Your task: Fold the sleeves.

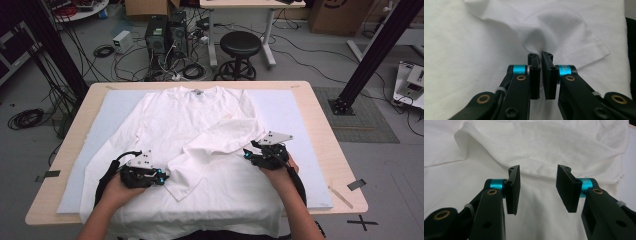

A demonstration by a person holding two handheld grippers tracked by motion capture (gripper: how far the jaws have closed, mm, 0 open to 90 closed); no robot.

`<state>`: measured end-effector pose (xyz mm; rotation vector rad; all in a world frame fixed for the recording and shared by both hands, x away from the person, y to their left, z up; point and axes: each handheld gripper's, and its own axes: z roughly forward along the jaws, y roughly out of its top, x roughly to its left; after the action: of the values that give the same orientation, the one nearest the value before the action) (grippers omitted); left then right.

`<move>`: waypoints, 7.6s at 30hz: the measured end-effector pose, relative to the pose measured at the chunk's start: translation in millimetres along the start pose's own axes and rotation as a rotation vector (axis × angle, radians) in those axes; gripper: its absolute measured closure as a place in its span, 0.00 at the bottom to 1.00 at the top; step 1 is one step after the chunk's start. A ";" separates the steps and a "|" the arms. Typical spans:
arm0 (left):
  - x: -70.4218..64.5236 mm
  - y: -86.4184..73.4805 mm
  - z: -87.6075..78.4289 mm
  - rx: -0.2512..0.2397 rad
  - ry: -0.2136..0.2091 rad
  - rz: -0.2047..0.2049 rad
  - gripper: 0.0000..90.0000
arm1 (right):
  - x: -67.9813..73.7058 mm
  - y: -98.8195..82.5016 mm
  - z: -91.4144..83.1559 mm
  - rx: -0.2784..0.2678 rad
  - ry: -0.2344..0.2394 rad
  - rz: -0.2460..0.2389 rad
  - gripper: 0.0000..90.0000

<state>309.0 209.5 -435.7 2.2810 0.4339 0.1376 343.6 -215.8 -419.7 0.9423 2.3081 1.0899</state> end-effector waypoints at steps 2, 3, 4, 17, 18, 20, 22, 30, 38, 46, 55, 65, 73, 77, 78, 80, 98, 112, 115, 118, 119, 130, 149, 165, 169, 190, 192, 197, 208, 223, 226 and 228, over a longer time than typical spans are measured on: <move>-1.6 1.4 -4.2 -0.015 -0.001 0.007 0.95 | 0.0 -0.1 0.4 0.002 -0.005 0.000 0.62; -2.6 2.0 -7.3 -0.025 -0.005 0.006 0.95 | -0.4 -0.2 0.1 0.001 -0.007 0.000 0.62; -3.9 2.3 -10.6 -0.037 -0.006 0.008 0.95 | -0.9 -0.4 -0.4 0.000 -0.006 0.003 0.62; -6.1 -6.0 -103.9 -0.177 0.099 -0.011 0.95 | -11.3 -4.7 -2.7 -0.007 -0.027 0.039 0.62; -6.1 -6.0 -103.9 -0.177 0.099 -0.011 0.95 | -11.3 -4.7 -2.7 -0.007 -0.027 0.039 0.62; 1.0 -16.3 -109.3 -0.159 0.105 -0.061 0.95 | -12.4 -5.0 -3.5 -0.009 -0.033 0.046 0.62; 9.0 -28.0 -103.6 -0.130 0.119 -0.119 0.95 | -12.8 -5.0 -3.3 -0.011 -0.033 0.045 0.62; 20.5 -35.9 -97.9 -0.203 0.203 -0.201 0.63 | -12.6 -5.1 -2.6 -0.006 -0.039 0.049 0.62; -2.4 -21.1 -90.7 -0.187 0.100 -0.065 0.56 | -11.0 -4.8 -1.4 -0.001 -0.037 0.042 0.62; -18.4 -23.0 -46.7 -0.066 0.030 -0.034 0.59 | -11.0 -4.6 -0.8 -0.003 -0.034 0.037 0.62; -15.0 -23.5 -25.4 0.036 0.024 0.005 0.90 | -10.9 -5.6 3.5 0.013 -0.037 0.038 0.62; 2.8 -12.0 -46.4 -0.087 -0.045 -0.058 0.97 | -12.0 -5.5 1.5 0.006 -0.046 0.049 0.62; 41.0 -26.4 -45.2 -0.095 0.107 -0.254 0.80 | -12.7 -6.3 3.3 0.016 -0.048 0.047 0.62; 42.0 -31.5 -37.7 -0.060 0.149 -0.268 0.68 | -12.6 -7.0 5.4 0.023 -0.050 0.049 0.62; 41.3 -31.4 -39.0 -0.065 0.146 -0.263 0.67 | -12.3 -7.1 5.4 0.025 -0.049 0.045 0.62; 41.3 -31.4 -39.0 -0.065 0.146 -0.263 0.66 | -12.1 -7.1 5.2 0.026 -0.050 0.043 0.62; -9.7 -20.8 -20.0 -0.019 -0.007 -0.033 0.63 | -14.5 -9.2 2.5 -0.007 0.122 0.024 0.49; -32.5 -29.7 -30.0 0.045 -0.022 0.065 0.63 | -4.0 -11.7 0.3 0.008 0.227 -0.051 0.48; -32.7 -31.4 -29.9 0.062 0.006 0.091 0.82 | -0.6 -11.1 0.1 0.014 0.224 -0.057 0.48; -33.2 -27.4 -33.3 0.056 0.004 0.098 0.96 | 3.0 -10.7 -1.2 0.020 0.210 -0.070 0.48; -34.2 -26.6 -35.2 0.049 0.005 0.100 0.96 | 3.9 -10.7 -2.0 0.020 0.208 -0.070 0.48; -74.1 -11.4 -47.0 0.000 -0.050 0.135 0.96 | 2.4 -10.0 -7.5 0.001 0.192 -0.072 0.49; -30.1 -47.3 -51.2 -0.041 0.151 -0.199 0.63 | -11.2 -16.6 -7.5 0.025 0.085 -0.024 0.50; -54.7 -51.9 -63.8 -0.026 0.166 -0.158 0.98 | -13.0 -17.0 -6.5 0.024 0.070 -0.023 0.50; -60.1 -58.9 -65.2 -0.012 0.162 -0.168 0.98 | -16.9 -17.8 -6.5 0.021 0.064 -0.008 0.50; -14.9 -24.4 -93.8 -0.305 0.339 -0.220 0.45 | -15.5 -17.5 -7.1 0.029 0.033 -0.012 0.50; -4.8 -18.0 -96.5 -0.320 0.348 -0.228 0.41 | -15.2 -17.8 -8.7 0.025 0.033 -0.013 0.50; 13.5 -16.8 -91.2 -0.294 0.365 -0.255 0.40 | -16.8 -20.0 -11.3 0.020 0.030 -0.006 0.50; 35.0 -49.2 -66.3 -0.127 0.392 -0.359 0.39 | -18.3 -26.9 -14.3 0.023 0.023 0.001 0.50; 45.5 -76.1 -73.3 -0.054 0.387 -0.424 0.94 | -16.0 -27.7 -13.1 0.030 0.026 -0.004 0.50; 43.2 -71.7 -78.0 -0.069 0.392 -0.411 0.97 | -15.9 -27.1 -11.6 0.035 0.027 -0.008 0.50; 41.6 -69.2 -79.0 -0.074 0.401 -0.404 0.97 | -15.9 -27.1 -11.8 0.035 0.027 -0.006 0.50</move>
<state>311.1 322.4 -434.3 2.0430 1.0678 0.3997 336.3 -245.9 -432.7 0.9387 2.3573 1.0692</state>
